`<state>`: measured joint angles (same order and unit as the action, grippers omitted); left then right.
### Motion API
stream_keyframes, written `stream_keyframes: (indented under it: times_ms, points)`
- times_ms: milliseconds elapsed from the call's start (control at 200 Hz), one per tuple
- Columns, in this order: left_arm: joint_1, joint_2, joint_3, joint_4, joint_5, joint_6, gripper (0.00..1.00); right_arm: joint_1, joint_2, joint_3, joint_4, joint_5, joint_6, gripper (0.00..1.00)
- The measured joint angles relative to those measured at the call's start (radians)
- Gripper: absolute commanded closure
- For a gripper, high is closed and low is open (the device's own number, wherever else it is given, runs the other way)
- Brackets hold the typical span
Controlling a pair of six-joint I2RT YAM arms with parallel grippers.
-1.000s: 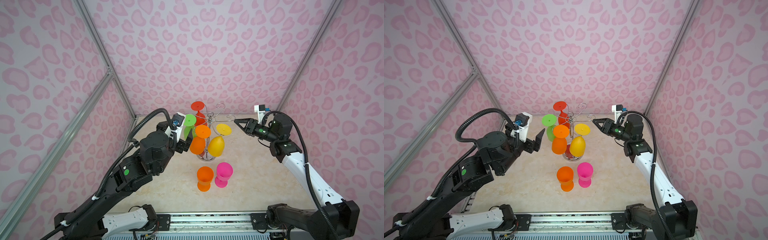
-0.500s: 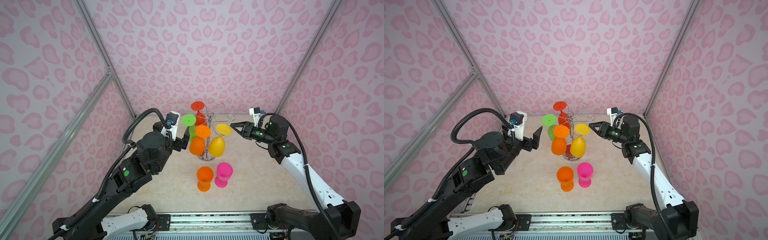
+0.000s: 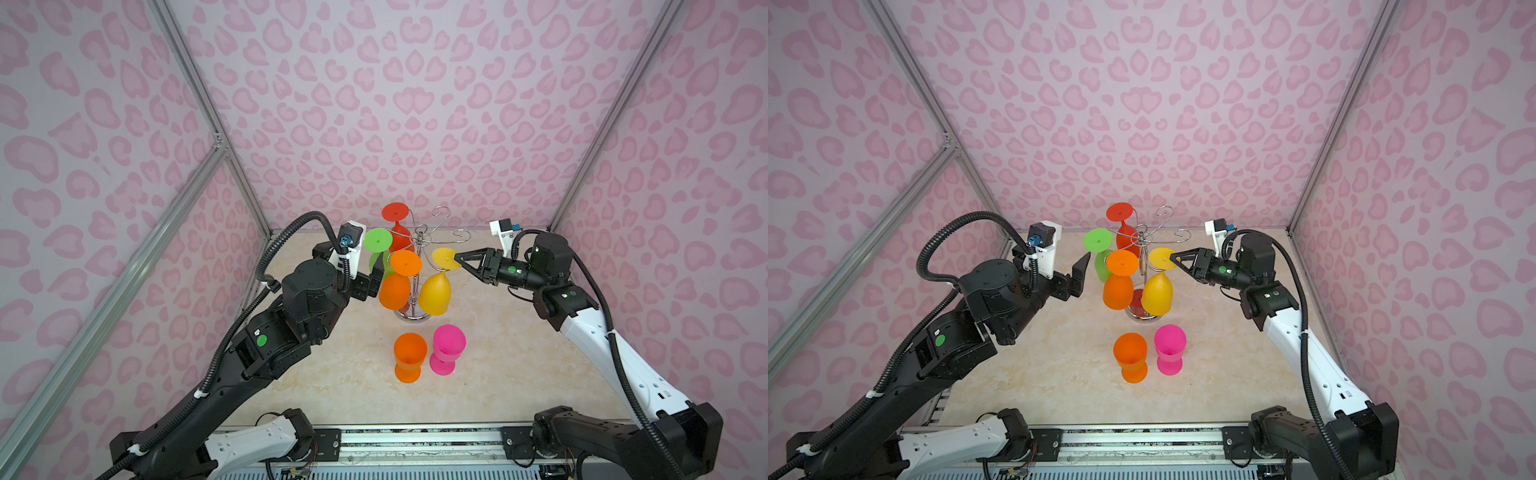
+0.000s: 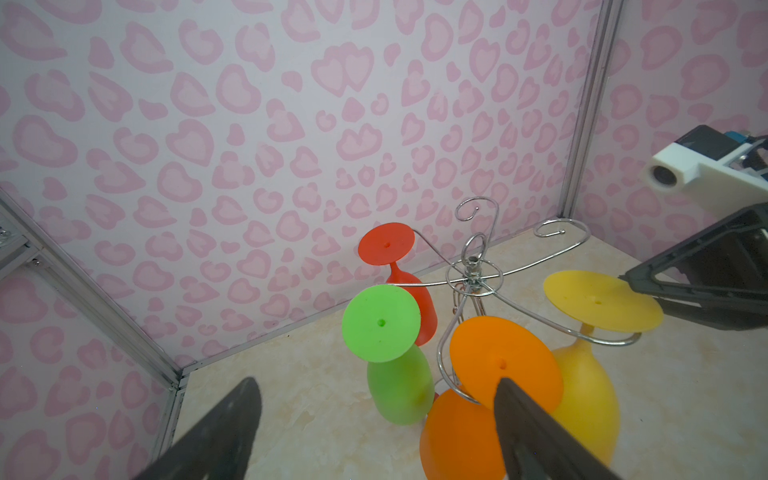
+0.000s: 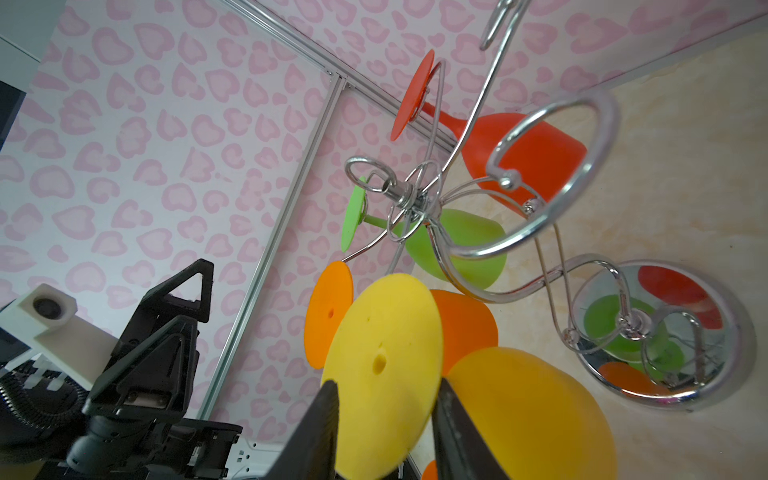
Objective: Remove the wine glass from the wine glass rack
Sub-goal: 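Move the right gripper to the yellow glass's base while the left waits, then close the right gripper on the yellow glass's base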
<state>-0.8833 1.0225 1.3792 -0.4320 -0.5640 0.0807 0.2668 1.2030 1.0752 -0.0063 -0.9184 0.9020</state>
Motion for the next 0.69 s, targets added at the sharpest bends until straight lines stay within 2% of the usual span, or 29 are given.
stream_keyframes:
  times_ms: [210, 500, 695]
  points:
    - [0.004, 0.011, 0.0, 0.0, 0.009, 0.0, 0.11, 0.006, 0.0, 0.0, 0.0, -0.005, 0.006, 0.84]
    - [0.007, 0.014, 0.0, 0.0, 0.012, 0.0, 0.11, 0.006, -0.001, 0.0, 0.002, -0.005, 0.024, 0.9]
    - [0.011, 0.014, 0.0, 0.0, 0.016, 0.0, 0.11, 0.007, -0.001, -0.008, 0.061, -0.03, 0.08, 0.96]
